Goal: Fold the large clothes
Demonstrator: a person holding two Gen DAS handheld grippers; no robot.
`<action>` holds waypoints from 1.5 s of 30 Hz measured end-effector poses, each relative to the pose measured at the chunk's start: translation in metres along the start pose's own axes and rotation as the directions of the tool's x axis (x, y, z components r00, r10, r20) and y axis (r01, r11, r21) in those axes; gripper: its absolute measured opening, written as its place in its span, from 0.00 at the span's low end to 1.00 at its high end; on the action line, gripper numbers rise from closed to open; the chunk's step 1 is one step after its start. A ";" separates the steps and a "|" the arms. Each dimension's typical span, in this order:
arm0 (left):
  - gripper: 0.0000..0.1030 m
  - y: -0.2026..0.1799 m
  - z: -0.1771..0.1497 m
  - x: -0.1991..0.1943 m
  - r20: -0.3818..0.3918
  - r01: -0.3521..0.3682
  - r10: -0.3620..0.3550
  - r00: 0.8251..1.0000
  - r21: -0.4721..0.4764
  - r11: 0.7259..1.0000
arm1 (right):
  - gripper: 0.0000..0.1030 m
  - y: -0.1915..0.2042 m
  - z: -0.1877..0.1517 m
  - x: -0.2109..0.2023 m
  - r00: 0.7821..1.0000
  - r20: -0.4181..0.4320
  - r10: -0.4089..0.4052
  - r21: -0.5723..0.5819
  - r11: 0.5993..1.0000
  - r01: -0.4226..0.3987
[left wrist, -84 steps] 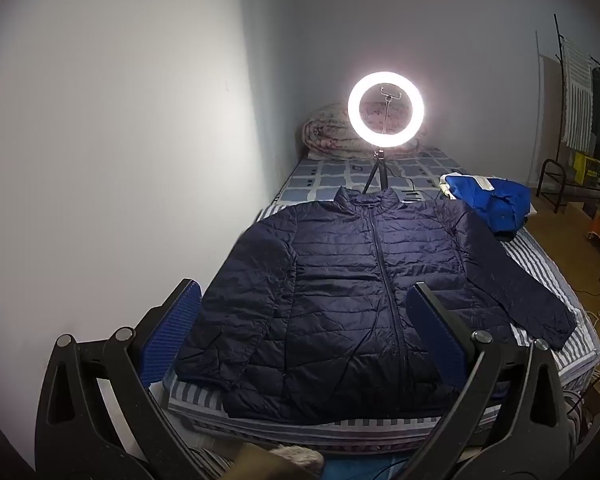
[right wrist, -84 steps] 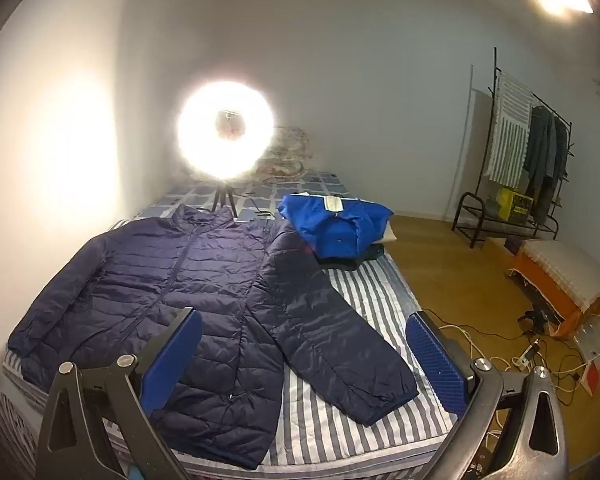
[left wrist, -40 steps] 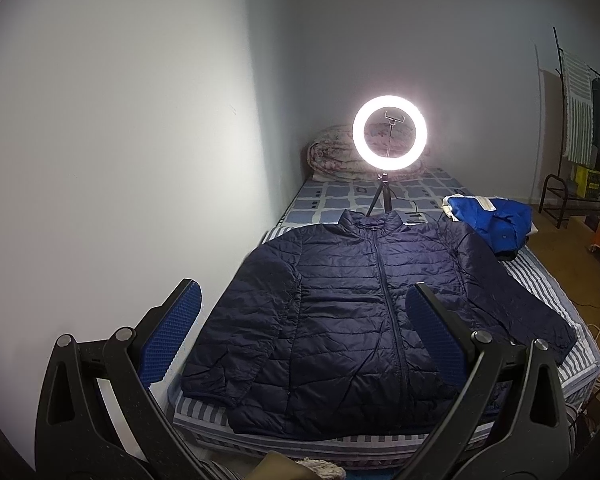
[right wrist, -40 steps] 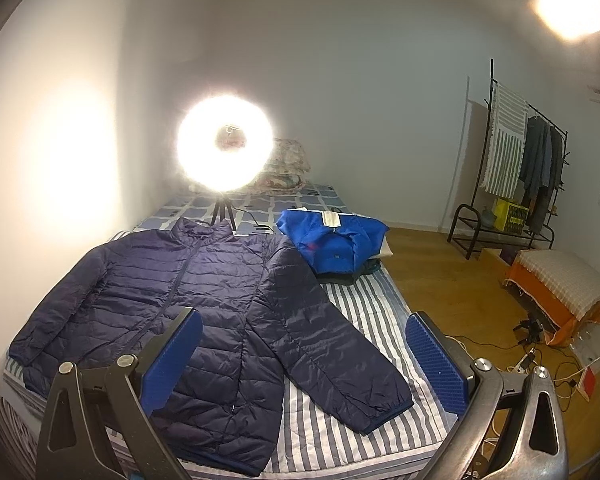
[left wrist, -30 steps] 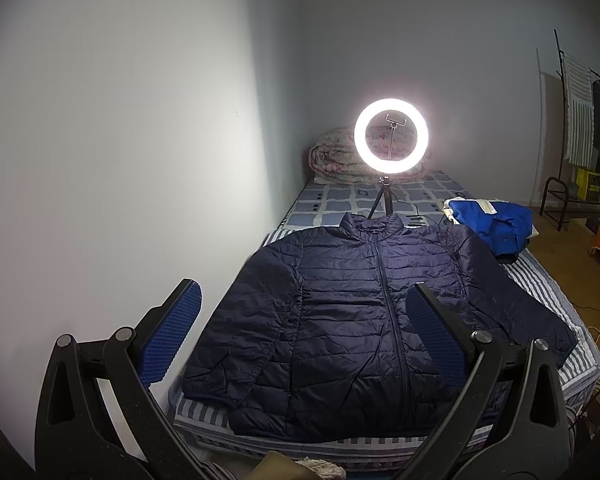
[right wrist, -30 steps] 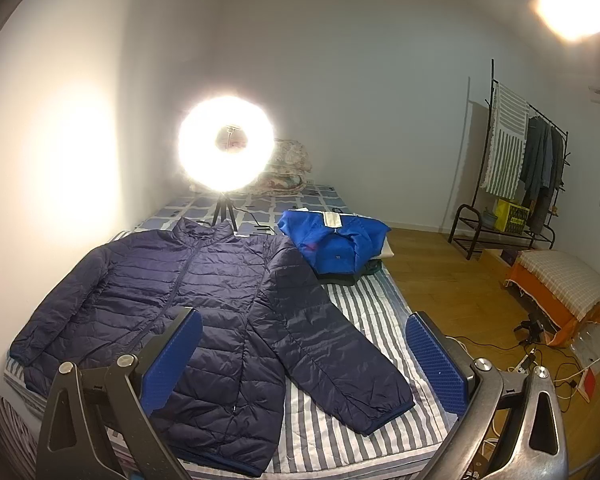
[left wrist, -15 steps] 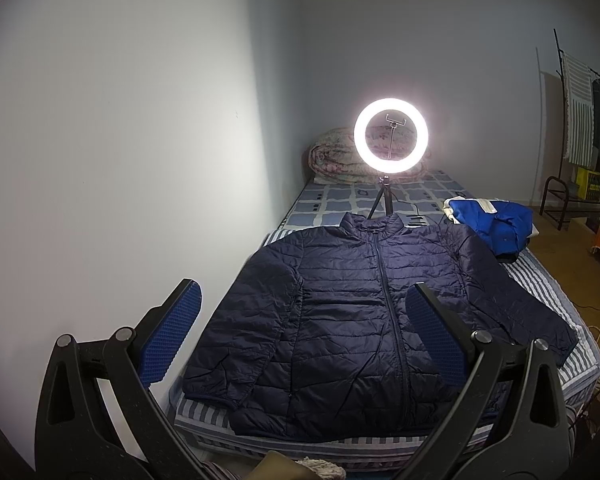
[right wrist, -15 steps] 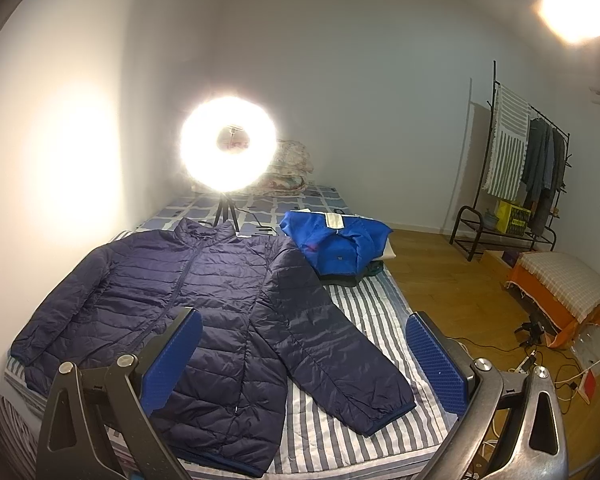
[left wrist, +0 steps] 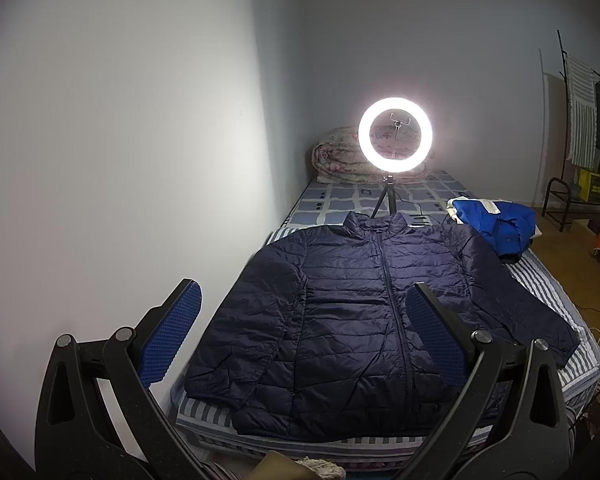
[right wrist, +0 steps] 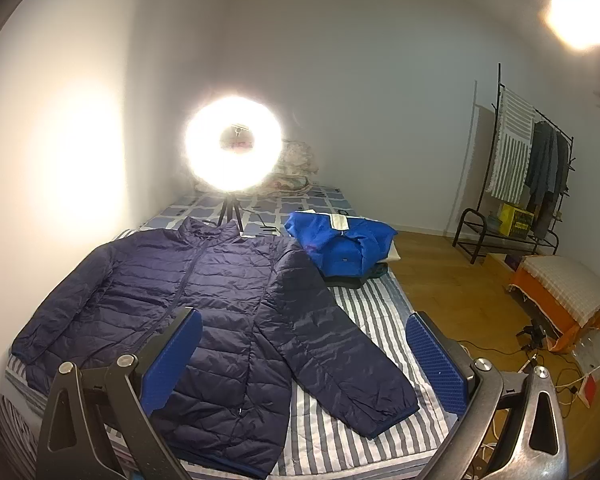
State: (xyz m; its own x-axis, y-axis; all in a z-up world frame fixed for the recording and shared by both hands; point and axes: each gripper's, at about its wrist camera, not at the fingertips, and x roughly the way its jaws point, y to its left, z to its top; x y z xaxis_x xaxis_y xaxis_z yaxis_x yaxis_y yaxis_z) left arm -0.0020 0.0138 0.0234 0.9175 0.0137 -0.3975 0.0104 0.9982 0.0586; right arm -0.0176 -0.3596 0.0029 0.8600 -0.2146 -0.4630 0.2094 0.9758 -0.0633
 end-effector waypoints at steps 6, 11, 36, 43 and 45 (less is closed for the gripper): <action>1.00 0.003 -0.003 0.002 -0.005 -0.010 0.010 1.000 -0.005 1.000 | 1.00 0.007 0.001 0.003 1.000 -0.003 0.014 -0.012 1.000 -0.014; 1.00 0.007 -0.006 0.007 -0.012 -0.026 0.026 1.000 -0.005 1.000 | 1.00 0.016 0.003 0.008 1.000 -0.005 0.030 -0.024 0.999 -0.030; 1.00 0.077 -0.063 -0.008 -0.048 -0.178 0.177 0.983 -0.031 0.983 | 1.00 0.153 0.027 0.062 0.933 0.038 0.359 -0.216 0.914 -0.343; 1.00 0.104 -0.093 -0.023 -0.101 -0.230 0.221 0.970 -0.082 0.970 | 0.91 0.260 0.025 0.078 0.816 -0.081 0.572 -0.433 0.717 -0.546; 1.00 0.109 -0.098 -0.024 -0.117 -0.243 0.232 0.966 -0.089 0.966 | 0.90 0.289 0.019 0.081 0.765 -0.139 0.629 -0.446 0.650 -0.615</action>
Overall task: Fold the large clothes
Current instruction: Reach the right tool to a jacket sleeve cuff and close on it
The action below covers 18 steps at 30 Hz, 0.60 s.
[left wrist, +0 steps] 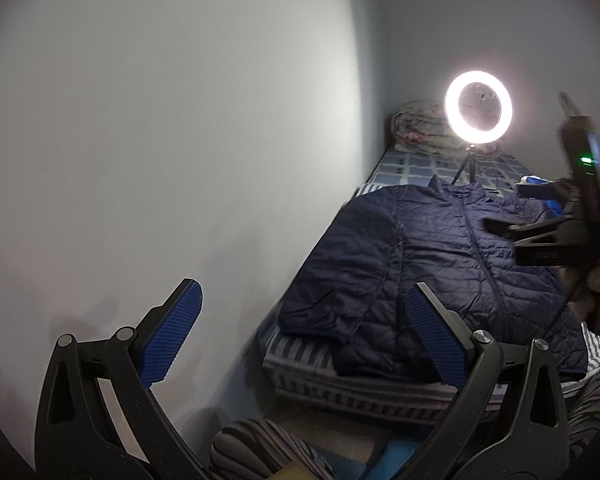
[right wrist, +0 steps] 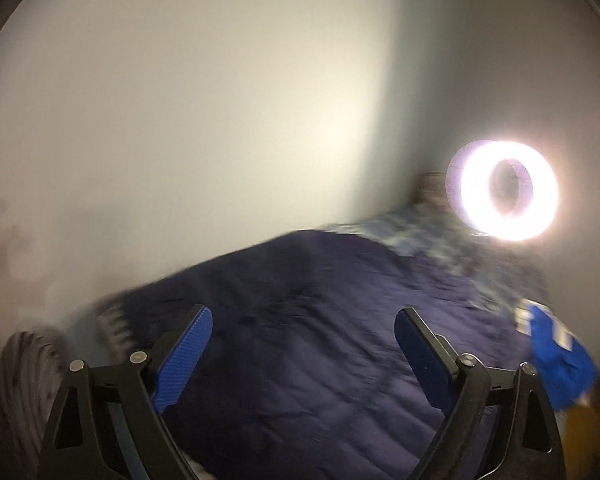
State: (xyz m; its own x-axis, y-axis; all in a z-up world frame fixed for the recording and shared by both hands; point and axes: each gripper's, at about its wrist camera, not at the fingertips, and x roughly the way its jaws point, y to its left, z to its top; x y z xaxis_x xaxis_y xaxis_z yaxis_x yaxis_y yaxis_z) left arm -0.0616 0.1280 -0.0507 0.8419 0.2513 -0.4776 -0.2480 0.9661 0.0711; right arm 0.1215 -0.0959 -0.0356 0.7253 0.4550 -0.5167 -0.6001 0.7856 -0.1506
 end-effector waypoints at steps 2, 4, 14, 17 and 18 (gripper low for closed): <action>1.00 0.007 -0.006 0.003 -0.025 -0.008 0.007 1.000 -0.023 1.000 | 0.81 0.017 0.005 0.022 0.996 -0.037 0.086 -0.011 0.996 -0.087; 0.97 0.016 -0.011 0.006 -0.046 -0.010 0.008 0.999 -0.051 0.999 | 0.72 0.041 0.008 0.048 0.982 -0.093 0.166 -0.033 0.985 -0.170; 0.86 0.043 -0.033 0.021 -0.142 -0.046 0.026 0.990 -0.138 0.989 | 0.53 0.147 -0.012 0.133 0.842 -0.335 0.422 -0.113 0.869 -0.481; 0.86 0.049 -0.038 0.020 -0.151 -0.056 0.032 0.988 -0.154 0.987 | 0.50 0.176 -0.023 0.160 0.831 -0.394 0.394 -0.163 0.859 -0.485; 0.86 0.050 -0.039 0.021 -0.150 -0.059 0.035 0.988 -0.156 0.986 | 0.50 0.184 -0.027 0.169 0.824 -0.414 0.387 -0.179 0.853 -0.490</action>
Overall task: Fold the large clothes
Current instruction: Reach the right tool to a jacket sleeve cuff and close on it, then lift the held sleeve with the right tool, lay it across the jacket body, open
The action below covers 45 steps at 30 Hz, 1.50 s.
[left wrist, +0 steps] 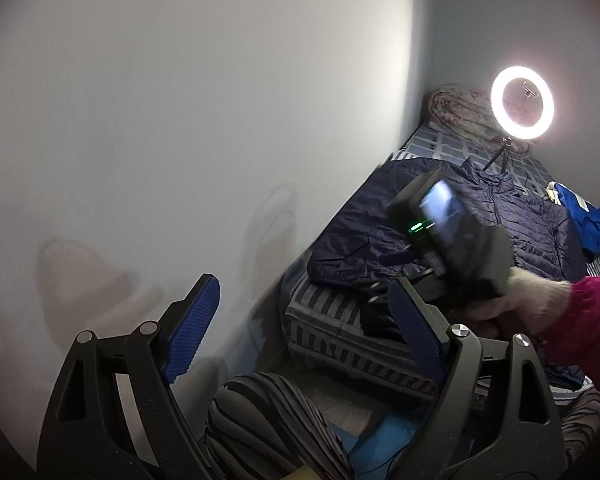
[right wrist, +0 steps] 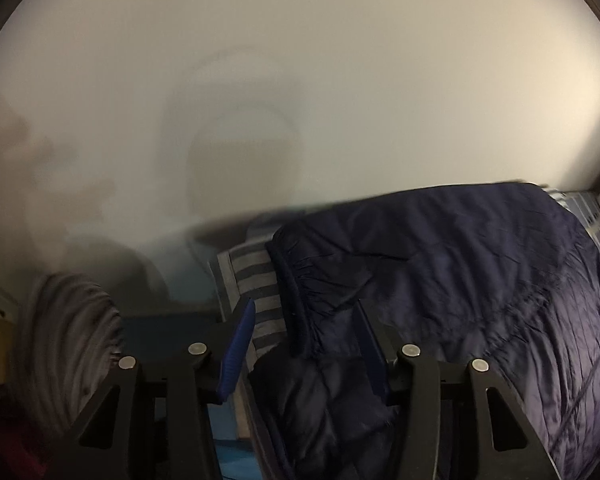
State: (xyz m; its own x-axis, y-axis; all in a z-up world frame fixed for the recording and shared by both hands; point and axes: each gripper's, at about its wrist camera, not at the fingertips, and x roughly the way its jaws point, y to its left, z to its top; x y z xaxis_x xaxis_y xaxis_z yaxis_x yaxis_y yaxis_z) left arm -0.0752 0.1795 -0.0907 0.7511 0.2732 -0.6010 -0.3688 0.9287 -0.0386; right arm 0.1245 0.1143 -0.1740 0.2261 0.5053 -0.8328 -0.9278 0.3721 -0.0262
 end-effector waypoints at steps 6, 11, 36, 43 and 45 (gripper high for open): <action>0.86 0.005 -0.002 0.005 -0.015 -0.018 0.017 1.000 -0.019 1.000 | 0.51 -0.001 0.003 0.057 0.995 -0.096 -0.035 -0.067 0.997 0.029; 0.86 0.001 0.000 0.008 -0.023 -0.009 0.009 1.000 -0.011 1.000 | 0.50 0.002 0.001 0.078 0.989 -0.136 -0.058 -0.068 0.997 0.049; 0.86 -0.126 0.044 0.090 -0.012 0.189 -0.191 0.982 0.195 0.962 | 0.07 -0.265 -0.051 -0.069 0.964 0.238 -0.122 0.594 0.803 -0.045; 0.86 -0.202 0.075 0.156 -0.021 0.292 -0.299 0.954 0.286 0.913 | 0.07 -0.358 -0.125 -0.084 0.946 0.188 -0.266 0.762 0.646 0.030; 0.86 -0.220 0.078 0.180 -0.060 0.333 -0.331 0.942 0.290 0.897 | 0.07 -0.379 -0.137 -0.085 0.943 0.168 -0.289 0.788 0.614 0.048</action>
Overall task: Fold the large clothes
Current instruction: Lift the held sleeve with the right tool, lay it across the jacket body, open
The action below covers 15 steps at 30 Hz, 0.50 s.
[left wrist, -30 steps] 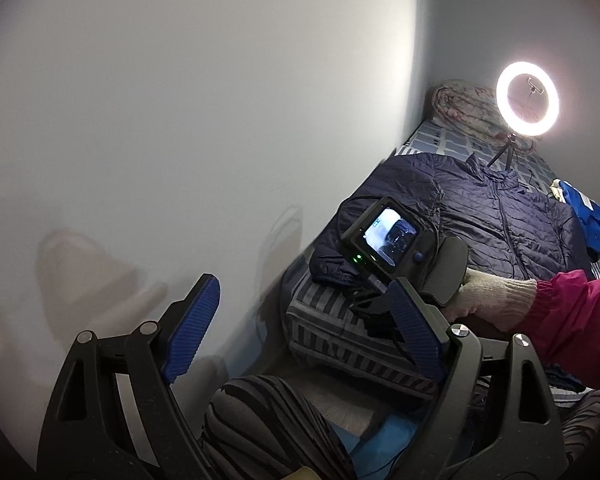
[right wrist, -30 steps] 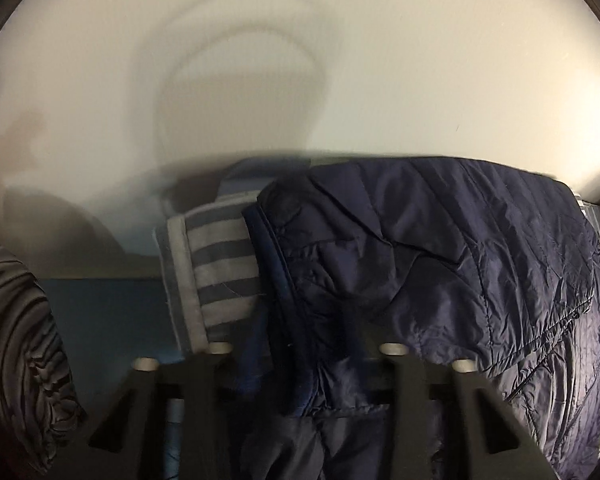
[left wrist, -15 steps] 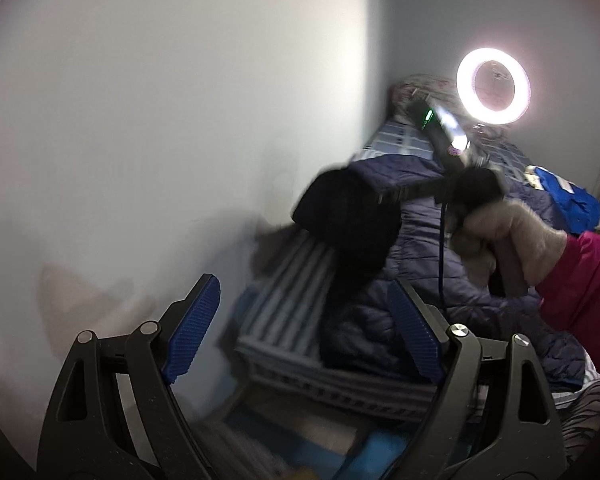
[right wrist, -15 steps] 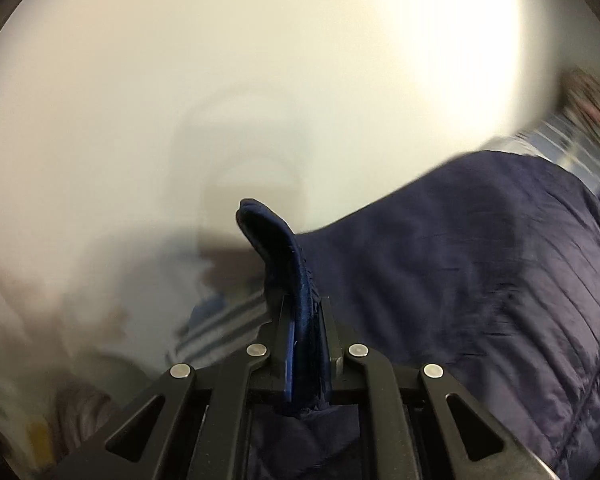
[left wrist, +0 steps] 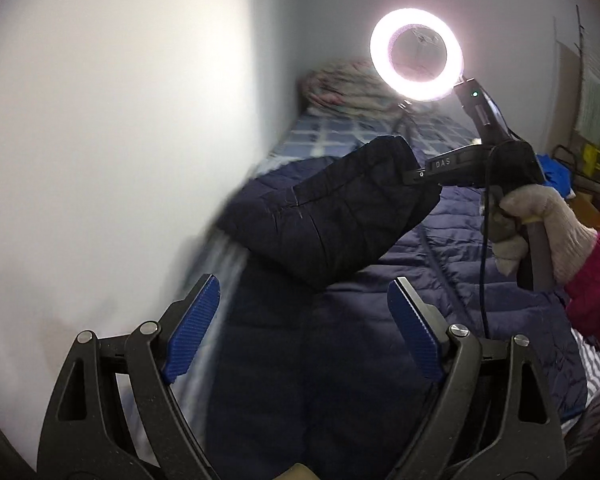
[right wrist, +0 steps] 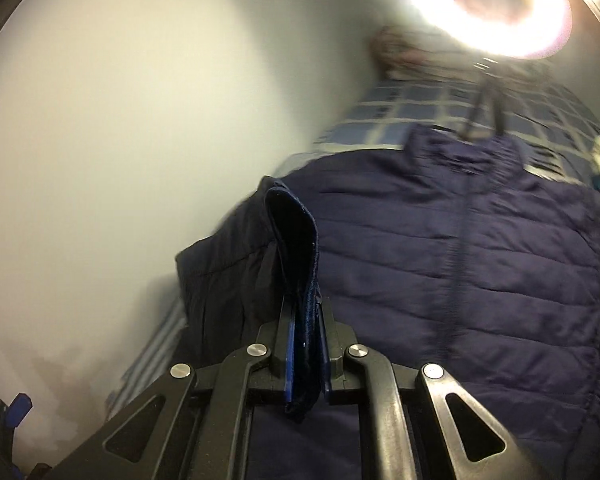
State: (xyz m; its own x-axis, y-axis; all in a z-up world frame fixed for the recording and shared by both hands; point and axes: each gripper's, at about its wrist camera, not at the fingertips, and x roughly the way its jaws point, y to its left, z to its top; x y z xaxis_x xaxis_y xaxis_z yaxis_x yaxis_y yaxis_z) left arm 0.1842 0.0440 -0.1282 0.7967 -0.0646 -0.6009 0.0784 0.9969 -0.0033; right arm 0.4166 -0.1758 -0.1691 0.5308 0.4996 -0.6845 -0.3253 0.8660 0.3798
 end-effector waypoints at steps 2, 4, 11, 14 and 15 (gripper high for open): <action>0.86 -0.009 0.002 0.024 -0.030 0.040 -0.040 0.999 0.004 0.999 | 0.07 -0.017 0.004 -0.003 0.999 0.006 -0.036 0.015 0.999 0.036; 0.86 -0.015 -0.001 0.045 -0.049 0.068 -0.068 0.996 0.002 0.998 | 0.07 -0.033 0.004 -0.010 0.997 0.015 -0.074 0.024 0.997 0.074; 0.86 -0.017 -0.026 0.078 -0.122 0.070 -0.072 0.990 -0.016 0.997 | 0.07 -0.095 0.012 -0.028 0.980 0.064 -0.187 0.040 0.982 0.185; 0.86 -0.015 -0.024 0.076 -0.095 0.038 -0.039 0.995 -0.013 0.999 | 0.07 -0.121 0.007 -0.035 0.971 0.098 -0.219 0.102 0.973 0.209; 0.86 -0.014 -0.024 0.076 -0.092 0.034 -0.036 0.995 -0.017 0.999 | 0.07 -0.133 0.003 -0.034 0.967 0.100 -0.232 0.134 0.967 0.218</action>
State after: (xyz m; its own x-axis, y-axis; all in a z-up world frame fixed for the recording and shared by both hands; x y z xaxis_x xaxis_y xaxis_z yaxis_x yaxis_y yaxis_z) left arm 0.2292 0.0263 -0.1927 0.7350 -0.0960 -0.6712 0.0958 0.9947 -0.0373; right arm 0.4442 -0.3078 -0.1941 0.6671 0.2842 -0.6886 -0.0934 0.9490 0.3011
